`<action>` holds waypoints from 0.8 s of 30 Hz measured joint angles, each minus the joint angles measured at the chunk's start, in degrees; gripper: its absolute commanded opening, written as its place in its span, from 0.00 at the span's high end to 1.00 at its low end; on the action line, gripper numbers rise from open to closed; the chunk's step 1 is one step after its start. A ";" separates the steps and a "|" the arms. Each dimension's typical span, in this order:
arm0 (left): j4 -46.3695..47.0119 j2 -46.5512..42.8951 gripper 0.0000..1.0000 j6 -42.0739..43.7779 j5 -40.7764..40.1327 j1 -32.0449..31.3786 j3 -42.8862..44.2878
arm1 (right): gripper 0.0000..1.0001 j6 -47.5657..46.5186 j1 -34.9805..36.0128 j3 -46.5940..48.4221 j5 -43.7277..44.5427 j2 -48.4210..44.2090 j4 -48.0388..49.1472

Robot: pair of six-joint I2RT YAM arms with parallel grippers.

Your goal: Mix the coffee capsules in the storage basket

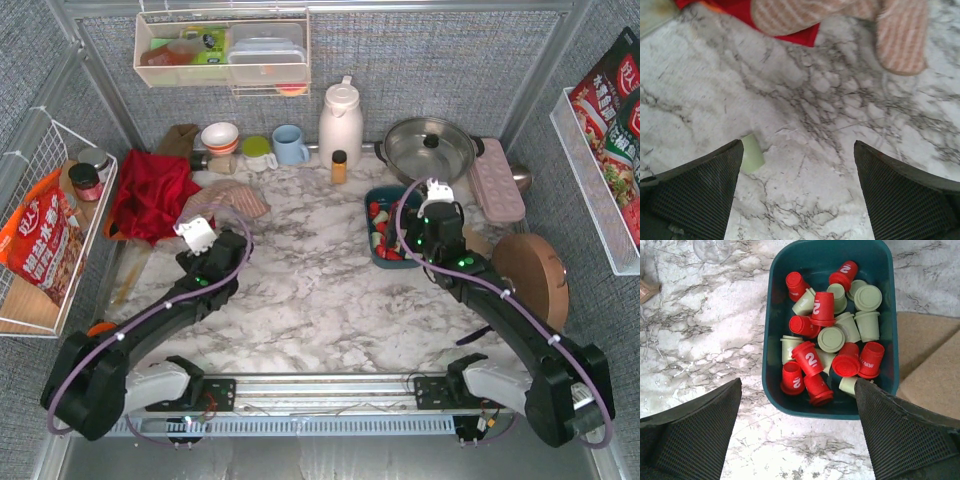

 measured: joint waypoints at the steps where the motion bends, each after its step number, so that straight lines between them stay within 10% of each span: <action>1: -1.51 1.11 0.01 -1.51 0.52 1.07 0.59 | 0.01 0.00 0.02 -0.50 0.02 -0.70 0.00; 8: -10.34 8.37 0.02 -10.38 4.07 5.97 4.85 | 0.01 0.70 -0.26 -0.76 -3.39 -0.50 0.44; 24: -19.93 22.23 0.39 -26.05 7.28 13.16 8.83 | 0.01 1.77 -1.27 -0.92 -5.57 -2.93 0.35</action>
